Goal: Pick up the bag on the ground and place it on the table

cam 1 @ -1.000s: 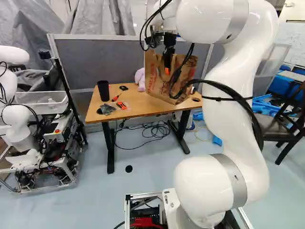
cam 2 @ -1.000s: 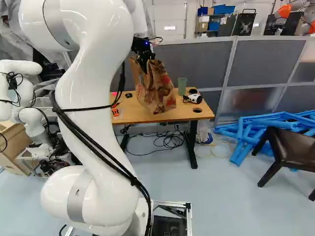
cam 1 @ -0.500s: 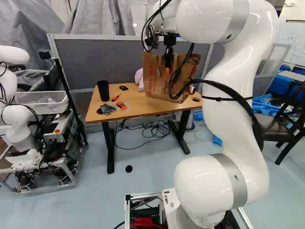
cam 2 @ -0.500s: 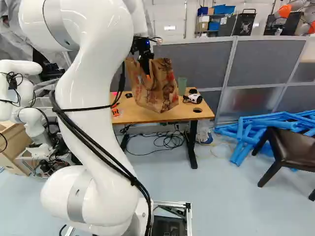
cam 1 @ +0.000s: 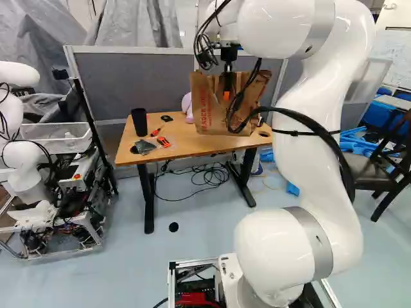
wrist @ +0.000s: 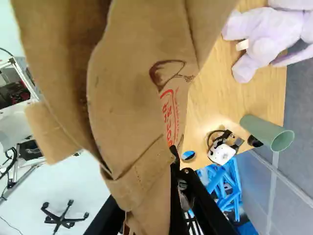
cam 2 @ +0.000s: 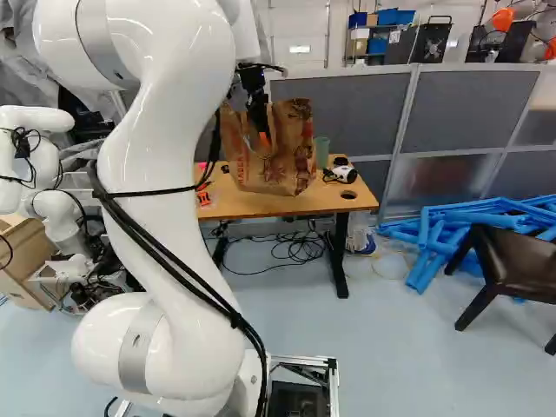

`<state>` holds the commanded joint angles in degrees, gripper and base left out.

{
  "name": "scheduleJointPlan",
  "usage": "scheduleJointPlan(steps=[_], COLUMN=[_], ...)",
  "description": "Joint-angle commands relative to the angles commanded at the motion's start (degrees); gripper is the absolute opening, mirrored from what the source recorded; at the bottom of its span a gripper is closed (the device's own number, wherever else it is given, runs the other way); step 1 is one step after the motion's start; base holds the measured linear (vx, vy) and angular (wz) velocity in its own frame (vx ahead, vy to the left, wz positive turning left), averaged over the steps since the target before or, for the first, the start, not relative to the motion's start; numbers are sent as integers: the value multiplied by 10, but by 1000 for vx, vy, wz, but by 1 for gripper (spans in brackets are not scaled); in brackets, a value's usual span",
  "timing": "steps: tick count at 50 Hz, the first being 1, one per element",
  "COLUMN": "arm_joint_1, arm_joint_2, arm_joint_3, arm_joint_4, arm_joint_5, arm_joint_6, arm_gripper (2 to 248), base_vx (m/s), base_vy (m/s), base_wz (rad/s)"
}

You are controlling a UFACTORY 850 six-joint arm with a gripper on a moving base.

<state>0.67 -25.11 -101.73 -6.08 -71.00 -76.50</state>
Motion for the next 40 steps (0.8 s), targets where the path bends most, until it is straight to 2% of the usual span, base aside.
scheduleJointPlan(steps=[19, 26, 40], arm_joint_1=[0, 0, 1], arm_joint_2=[0, 0, -2], arm_joint_3=[0, 0, -2], arm_joint_4=[0, 0, 0], arm_joint_5=[0, 0, 0], arm_joint_6=[-108, -118, -120], arm_gripper=[21, 21, 21], base_vx=[0, 0, 0], base_vy=[0, 0, 0], base_wz=[0, 0, 0])
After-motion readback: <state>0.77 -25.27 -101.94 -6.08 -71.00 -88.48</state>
